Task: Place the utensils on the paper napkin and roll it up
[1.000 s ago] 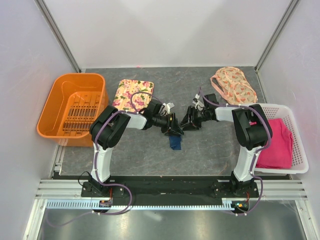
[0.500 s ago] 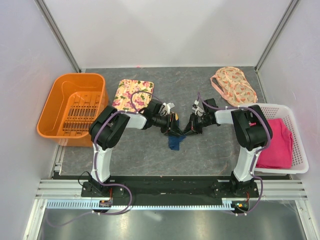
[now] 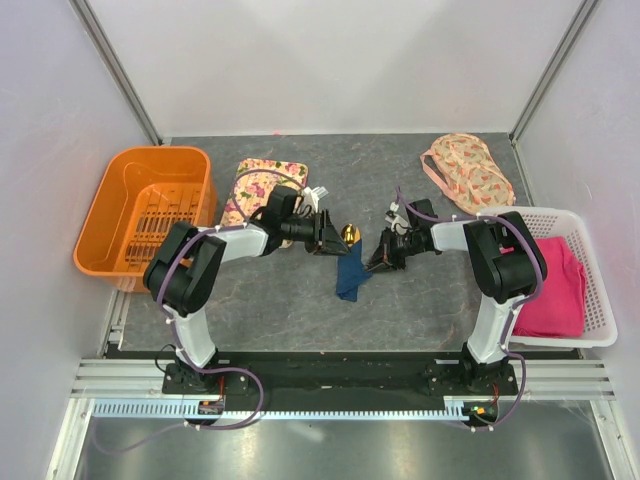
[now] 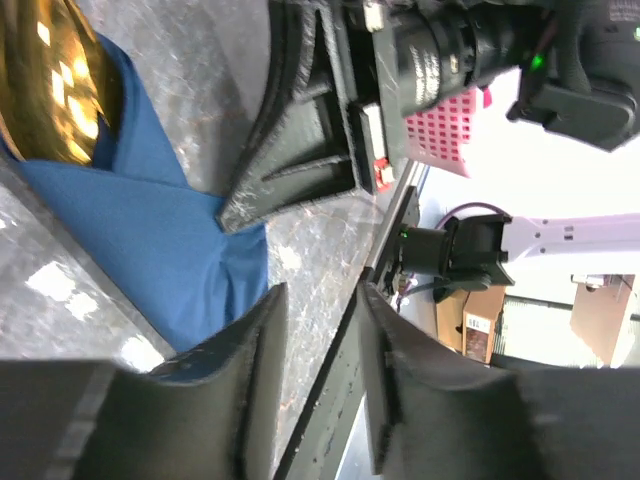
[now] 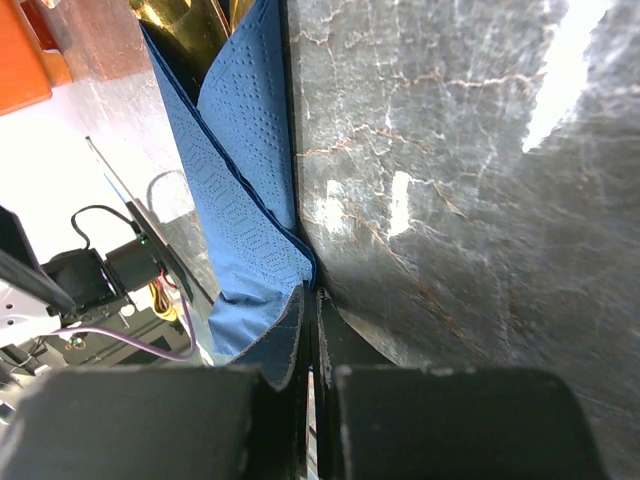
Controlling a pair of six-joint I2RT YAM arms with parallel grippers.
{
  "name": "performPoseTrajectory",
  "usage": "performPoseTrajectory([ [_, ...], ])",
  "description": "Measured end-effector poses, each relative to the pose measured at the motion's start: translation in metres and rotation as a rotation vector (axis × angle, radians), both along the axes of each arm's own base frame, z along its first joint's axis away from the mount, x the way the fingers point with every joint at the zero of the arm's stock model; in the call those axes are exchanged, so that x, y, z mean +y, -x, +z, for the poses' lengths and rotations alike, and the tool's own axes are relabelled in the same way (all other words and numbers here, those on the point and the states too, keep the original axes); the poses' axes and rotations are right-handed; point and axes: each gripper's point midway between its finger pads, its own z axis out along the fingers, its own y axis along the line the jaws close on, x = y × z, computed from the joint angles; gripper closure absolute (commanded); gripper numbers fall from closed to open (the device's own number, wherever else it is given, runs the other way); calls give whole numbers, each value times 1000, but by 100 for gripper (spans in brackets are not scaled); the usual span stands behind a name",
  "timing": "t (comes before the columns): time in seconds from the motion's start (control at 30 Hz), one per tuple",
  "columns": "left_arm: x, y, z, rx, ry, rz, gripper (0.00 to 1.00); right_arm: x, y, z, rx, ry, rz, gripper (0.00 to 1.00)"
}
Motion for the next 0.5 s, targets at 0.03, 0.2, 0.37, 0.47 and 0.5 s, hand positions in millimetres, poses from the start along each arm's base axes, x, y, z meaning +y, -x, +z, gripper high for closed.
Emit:
performPoseTrajectory([
  [0.03, 0, 4, 1, 3, 1, -4, 67, 0, 0, 0, 0, -1, -1, 100],
  [0.2, -7, 31, -12, 57, -28, -51, 77, 0, 0, 0, 3, -3, -5, 100],
  [0.37, -16, 54, -31, 123, -71, -101, 83, 0, 0, 0, 4, -4, -9, 100],
  [0.47, -17, 64, -43, 162, -105, -115, 86, 0, 0, 0, 6, -5, -11, 100],
  [0.5, -15, 66, -49, 174, -127, -113, 86, 0, 0, 0, 6, -5, -11, 100],
])
